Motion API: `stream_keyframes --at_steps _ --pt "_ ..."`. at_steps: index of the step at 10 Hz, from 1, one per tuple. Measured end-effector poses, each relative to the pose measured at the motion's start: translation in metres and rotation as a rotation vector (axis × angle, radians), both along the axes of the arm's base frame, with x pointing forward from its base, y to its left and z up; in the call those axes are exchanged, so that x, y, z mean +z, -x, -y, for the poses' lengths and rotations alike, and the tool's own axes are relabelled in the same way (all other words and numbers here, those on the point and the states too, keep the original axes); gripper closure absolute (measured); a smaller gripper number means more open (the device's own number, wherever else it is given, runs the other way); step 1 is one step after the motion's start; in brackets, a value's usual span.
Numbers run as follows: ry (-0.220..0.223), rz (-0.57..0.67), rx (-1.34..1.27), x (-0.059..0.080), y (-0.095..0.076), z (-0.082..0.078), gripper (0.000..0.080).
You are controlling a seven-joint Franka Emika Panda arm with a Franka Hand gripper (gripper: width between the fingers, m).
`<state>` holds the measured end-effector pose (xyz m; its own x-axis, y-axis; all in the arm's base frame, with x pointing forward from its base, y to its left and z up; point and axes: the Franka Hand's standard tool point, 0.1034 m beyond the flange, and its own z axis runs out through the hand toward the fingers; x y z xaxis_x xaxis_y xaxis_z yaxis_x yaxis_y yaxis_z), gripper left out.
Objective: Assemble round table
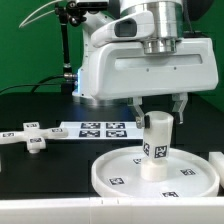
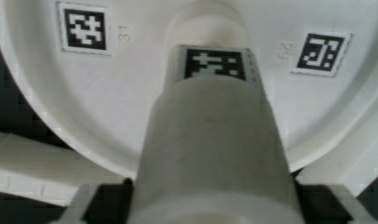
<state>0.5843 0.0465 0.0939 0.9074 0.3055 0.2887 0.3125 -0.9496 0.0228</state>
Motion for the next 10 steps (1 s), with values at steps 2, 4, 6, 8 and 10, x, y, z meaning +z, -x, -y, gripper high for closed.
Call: stream_keyframes --at_steps 2,4,6,8,10 --pt "0.000 0.024 -0.002 0.000 -0.001 0.000 0.0387" --pt "0.000 0.023 -0.002 0.000 -0.001 0.000 0.0387" --pt "0.001 0.018 -0.002 0.005 -0.002 0.001 0.0167" --pt "0.001 0.020 -0.002 0.010 -0.002 0.001 0.0155" --pt "0.003 0.003 -0.004 0.018 -0.004 0.005 0.0151"
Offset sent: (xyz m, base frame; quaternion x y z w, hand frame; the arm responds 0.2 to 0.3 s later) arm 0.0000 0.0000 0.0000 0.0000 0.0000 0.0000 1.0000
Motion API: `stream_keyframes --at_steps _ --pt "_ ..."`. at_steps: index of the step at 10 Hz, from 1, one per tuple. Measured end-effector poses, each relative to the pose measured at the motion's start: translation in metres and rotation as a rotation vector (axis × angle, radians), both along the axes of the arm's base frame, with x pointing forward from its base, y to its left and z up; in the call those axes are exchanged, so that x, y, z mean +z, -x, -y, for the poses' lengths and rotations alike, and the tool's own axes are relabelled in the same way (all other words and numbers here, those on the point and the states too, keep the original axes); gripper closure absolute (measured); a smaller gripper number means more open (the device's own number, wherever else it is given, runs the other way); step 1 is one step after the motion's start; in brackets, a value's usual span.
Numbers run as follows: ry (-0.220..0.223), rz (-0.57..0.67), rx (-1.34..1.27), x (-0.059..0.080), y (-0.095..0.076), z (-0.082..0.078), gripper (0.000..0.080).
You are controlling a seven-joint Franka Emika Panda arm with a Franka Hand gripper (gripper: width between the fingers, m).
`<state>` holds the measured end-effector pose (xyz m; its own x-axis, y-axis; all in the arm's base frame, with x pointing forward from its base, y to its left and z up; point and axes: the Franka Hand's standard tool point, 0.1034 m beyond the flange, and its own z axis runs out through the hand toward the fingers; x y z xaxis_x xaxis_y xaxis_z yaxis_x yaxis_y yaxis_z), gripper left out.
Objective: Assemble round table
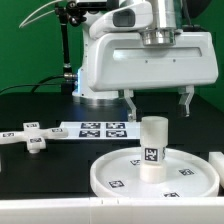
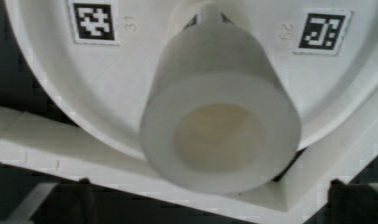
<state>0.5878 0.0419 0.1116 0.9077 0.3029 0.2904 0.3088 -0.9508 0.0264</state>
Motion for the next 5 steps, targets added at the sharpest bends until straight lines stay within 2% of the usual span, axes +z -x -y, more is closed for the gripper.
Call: stream_keyframes --at_steps 2,5 --pt "0.000 -0.009 -0.001 0.0066 -0.0056 0.0016 0.0151" --pt "0.000 -0.011 -0.001 0.0050 -0.0048 0.0014 0.0151"
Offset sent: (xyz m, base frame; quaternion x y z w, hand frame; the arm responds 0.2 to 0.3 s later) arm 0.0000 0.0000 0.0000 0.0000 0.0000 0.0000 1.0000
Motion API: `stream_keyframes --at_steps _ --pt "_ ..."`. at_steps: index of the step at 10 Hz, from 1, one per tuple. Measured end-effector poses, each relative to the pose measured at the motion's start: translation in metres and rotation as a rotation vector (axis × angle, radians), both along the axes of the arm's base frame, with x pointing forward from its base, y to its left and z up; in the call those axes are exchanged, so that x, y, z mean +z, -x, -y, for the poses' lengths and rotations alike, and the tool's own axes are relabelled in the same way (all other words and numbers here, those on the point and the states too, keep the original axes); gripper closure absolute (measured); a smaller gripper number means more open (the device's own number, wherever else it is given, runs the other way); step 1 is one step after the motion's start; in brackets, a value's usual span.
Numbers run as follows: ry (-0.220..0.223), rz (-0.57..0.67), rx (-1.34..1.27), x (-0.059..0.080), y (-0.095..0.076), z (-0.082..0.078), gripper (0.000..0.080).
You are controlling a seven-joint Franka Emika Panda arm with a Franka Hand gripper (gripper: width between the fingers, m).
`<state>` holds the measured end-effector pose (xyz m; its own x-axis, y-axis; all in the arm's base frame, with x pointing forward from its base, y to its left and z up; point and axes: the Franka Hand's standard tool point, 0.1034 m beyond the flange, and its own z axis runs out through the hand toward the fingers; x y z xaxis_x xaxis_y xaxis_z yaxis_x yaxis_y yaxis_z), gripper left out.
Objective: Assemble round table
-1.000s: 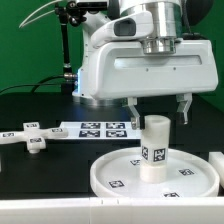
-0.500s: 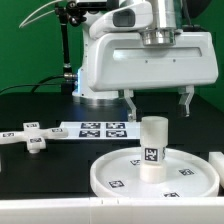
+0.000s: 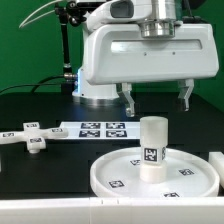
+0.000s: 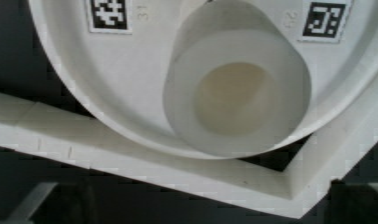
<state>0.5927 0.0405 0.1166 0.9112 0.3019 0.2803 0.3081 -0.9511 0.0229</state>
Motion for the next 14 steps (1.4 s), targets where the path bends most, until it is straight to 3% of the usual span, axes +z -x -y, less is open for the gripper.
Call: stream_keyframes --at_steps 3,4,6,9,14 --pt "0.005 -0.035 0.001 -0.009 0.005 0.006 0.0151" --pt "-0.001 -0.130 -0.005 -0.015 0.015 0.001 0.0151" --pt "-0.005 -0.213 0.001 -0.021 0.016 -0.001 0.0151" --pt "-0.008 -0.371 0.006 -0.022 0.022 -0.010 0.0151" --pt "-0.004 -0.332 0.027 -0.028 0.016 -0.003 0.0151"
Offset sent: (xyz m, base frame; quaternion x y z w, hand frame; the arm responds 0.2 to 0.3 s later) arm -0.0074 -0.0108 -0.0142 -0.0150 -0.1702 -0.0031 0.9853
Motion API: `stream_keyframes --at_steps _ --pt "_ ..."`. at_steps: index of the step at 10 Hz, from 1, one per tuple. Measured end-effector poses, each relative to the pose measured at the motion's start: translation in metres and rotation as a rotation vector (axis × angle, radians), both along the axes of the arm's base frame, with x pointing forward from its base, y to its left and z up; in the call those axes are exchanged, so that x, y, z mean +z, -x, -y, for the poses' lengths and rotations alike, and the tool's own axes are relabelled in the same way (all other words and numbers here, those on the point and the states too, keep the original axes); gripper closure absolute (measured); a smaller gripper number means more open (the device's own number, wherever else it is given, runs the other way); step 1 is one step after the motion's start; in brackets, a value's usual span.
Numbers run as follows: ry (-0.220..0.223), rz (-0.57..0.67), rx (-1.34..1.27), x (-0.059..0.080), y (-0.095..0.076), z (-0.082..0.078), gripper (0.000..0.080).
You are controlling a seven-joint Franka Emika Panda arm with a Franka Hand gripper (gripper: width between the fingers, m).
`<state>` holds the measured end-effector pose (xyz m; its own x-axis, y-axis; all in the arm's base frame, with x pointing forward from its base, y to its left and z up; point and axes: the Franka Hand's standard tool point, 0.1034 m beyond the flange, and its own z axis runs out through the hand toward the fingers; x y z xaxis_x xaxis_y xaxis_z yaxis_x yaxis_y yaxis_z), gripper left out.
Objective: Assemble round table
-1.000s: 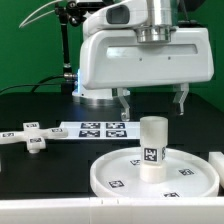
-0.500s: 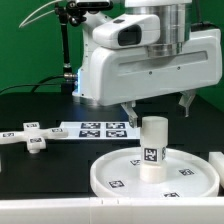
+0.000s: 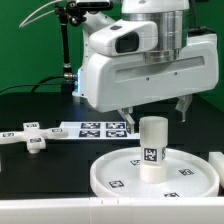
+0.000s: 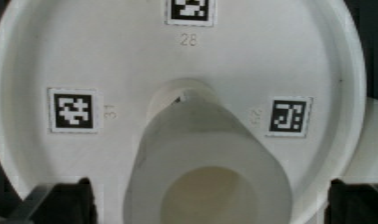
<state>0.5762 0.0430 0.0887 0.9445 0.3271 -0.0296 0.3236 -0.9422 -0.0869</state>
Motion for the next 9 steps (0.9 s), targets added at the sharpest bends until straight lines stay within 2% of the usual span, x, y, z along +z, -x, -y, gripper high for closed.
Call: stream_keyframes --at_steps 4,8,9 --pt "0.001 0.005 0.016 -0.0029 -0.0009 0.0086 0.0151" --pt "0.000 0.003 0.019 -0.0043 -0.0003 0.0061 0.0151" --pt "0.000 0.002 0.019 -0.0052 0.0000 0.0061 0.0260"
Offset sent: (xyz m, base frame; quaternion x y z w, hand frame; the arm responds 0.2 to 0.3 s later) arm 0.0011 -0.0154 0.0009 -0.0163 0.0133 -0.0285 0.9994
